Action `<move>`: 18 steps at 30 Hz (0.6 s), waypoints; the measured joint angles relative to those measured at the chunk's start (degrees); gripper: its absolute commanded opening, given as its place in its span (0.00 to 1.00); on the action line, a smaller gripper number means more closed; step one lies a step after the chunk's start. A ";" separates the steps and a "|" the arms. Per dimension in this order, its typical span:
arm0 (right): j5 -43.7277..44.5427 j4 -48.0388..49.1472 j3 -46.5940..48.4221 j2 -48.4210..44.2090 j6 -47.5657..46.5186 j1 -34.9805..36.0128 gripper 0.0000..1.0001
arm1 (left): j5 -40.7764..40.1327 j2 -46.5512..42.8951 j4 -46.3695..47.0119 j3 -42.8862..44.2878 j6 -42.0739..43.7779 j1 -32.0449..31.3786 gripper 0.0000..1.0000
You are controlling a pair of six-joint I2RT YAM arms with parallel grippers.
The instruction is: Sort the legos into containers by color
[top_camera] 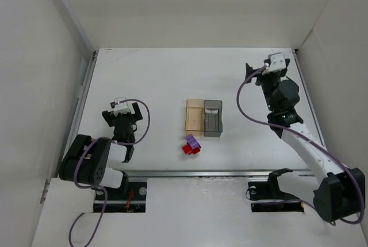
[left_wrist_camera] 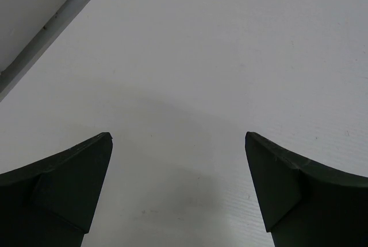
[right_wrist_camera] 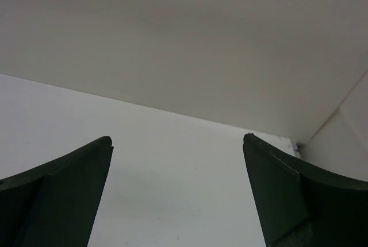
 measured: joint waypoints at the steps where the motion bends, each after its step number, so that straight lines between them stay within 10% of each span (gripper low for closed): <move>1: 0.76 -2.16 2.38 -0.59 -2.69 2.27 1.00 | -0.11 0.00 0.00 0.00 0.00 0.00 0.99; 9: 27.78 -11.37 20.90 2.47 -23.12 26.23 1.00 | 10.64 -9.16 -3.87 -4.50 8.63 -1.92 0.99; 14: 37.55 -31.45 38.47 10.25 -16.61 30.36 0.99 | 30.95 -40.57 -23.06 3.76 26.51 -5.42 0.99; 18: 29.90 -52.17 48.02 17.05 -4.98 33.97 0.84 | 22.05 -42.32 -32.11 17.29 29.51 -10.75 0.99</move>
